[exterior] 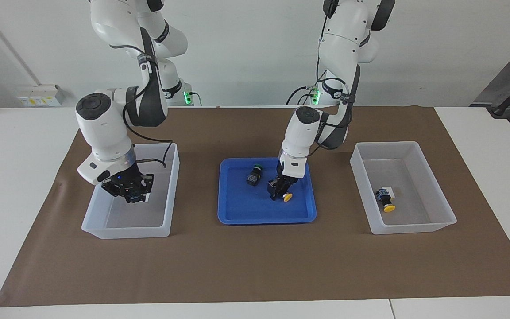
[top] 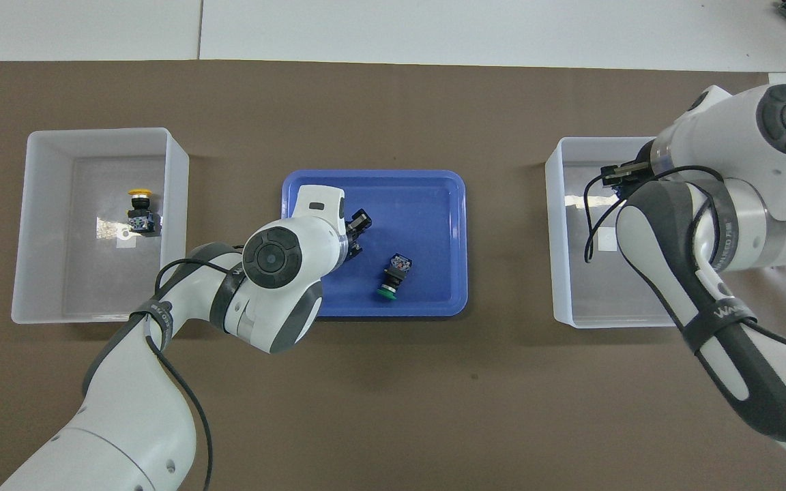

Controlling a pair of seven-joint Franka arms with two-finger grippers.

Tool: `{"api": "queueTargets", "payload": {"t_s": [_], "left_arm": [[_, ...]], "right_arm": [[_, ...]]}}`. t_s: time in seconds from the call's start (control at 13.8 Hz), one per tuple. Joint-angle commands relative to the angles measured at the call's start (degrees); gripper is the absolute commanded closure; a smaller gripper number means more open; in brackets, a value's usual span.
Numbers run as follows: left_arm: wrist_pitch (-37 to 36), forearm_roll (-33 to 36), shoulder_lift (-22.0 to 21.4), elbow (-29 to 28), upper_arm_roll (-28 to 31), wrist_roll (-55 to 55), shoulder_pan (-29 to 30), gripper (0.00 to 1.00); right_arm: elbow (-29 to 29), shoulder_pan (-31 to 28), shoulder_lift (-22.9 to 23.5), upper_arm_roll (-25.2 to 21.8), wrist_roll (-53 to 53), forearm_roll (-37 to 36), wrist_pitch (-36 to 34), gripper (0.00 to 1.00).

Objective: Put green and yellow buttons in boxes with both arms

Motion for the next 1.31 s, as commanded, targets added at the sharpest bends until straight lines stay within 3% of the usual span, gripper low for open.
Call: {"api": "queueTargets", "payload": {"t_s": [0.0,0.07,0.22,0.51,0.73,1.02,1.23], "left_arm": [[0.46,0.19,-0.48,-0.96,0.92,-0.78,-0.38,0.95],[-0.24,0.19,-0.4,-0.09,0.92,-0.69,-0.03,1.0],[-5.23,0.28,-0.4,4.2,1.01,-0.43,1.19,1.0],[-16.31,0.89,-1.44,10.55,1.01,1.59,6.11,1.0],[-24.39,0.37,-3.64,13.89,0.74,9.11,11.55,1.0],[-35.64,-1.92,-5.84,16.35,0.39,28.97,19.73,1.0],[-39.44,-2.1,-6.72,16.35,0.65,41.81,24.48,1.0]], "right_arm": [[-6.46,-3.36,0.17,0.89,-5.47,0.03,9.69,1.0],[-7.08,-3.28,1.14,0.89,-7.85,0.03,12.59,0.88],[-7.18,-2.58,1.85,0.89,-6.56,0.03,13.5,0.0],[-5.34,-2.4,-1.65,2.2,-5.33,0.2,9.31,0.0],[0.45,-1.36,-3.25,7.46,12.53,2.58,-1.68,0.0],[-0.06,6.02,-3.25,7.92,31.46,2.31,-0.83,0.0],[-0.5,13.66,-0.36,7.75,43.16,1.35,4.17,0.0]]}}
